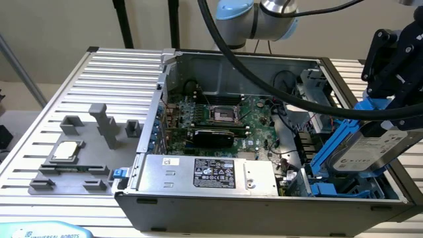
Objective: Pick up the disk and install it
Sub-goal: 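Insert the disk into the insertion slot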
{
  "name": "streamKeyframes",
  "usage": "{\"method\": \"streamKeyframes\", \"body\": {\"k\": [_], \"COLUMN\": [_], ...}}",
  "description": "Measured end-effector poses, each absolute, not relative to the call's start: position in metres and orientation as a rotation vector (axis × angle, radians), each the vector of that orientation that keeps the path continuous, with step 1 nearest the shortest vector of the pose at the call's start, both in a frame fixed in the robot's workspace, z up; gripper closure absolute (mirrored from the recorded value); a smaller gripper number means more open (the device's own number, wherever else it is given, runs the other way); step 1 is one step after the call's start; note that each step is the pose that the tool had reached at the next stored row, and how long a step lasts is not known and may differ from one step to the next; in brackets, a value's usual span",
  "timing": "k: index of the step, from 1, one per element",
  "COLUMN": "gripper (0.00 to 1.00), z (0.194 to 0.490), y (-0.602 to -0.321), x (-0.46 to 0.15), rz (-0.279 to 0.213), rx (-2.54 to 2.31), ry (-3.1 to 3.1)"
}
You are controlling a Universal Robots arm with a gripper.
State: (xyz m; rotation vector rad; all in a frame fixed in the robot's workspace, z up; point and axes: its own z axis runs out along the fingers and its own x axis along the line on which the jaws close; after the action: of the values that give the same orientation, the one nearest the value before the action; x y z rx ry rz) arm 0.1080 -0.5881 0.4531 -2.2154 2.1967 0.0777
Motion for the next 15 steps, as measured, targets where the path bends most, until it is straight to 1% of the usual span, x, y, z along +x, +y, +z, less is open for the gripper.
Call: {"method": "streamKeyframes", "body": {"k": [6, 15], "gripper": [0.67, 0.67], "z": [0.4511, 0.4471], "y": [-0.5885, -0.5889], "x": [0.1067, 0.1063], "rz": [0.079, 0.093], "rx": [-2.197, -2.203], "ry": [2.215, 2.222]}}
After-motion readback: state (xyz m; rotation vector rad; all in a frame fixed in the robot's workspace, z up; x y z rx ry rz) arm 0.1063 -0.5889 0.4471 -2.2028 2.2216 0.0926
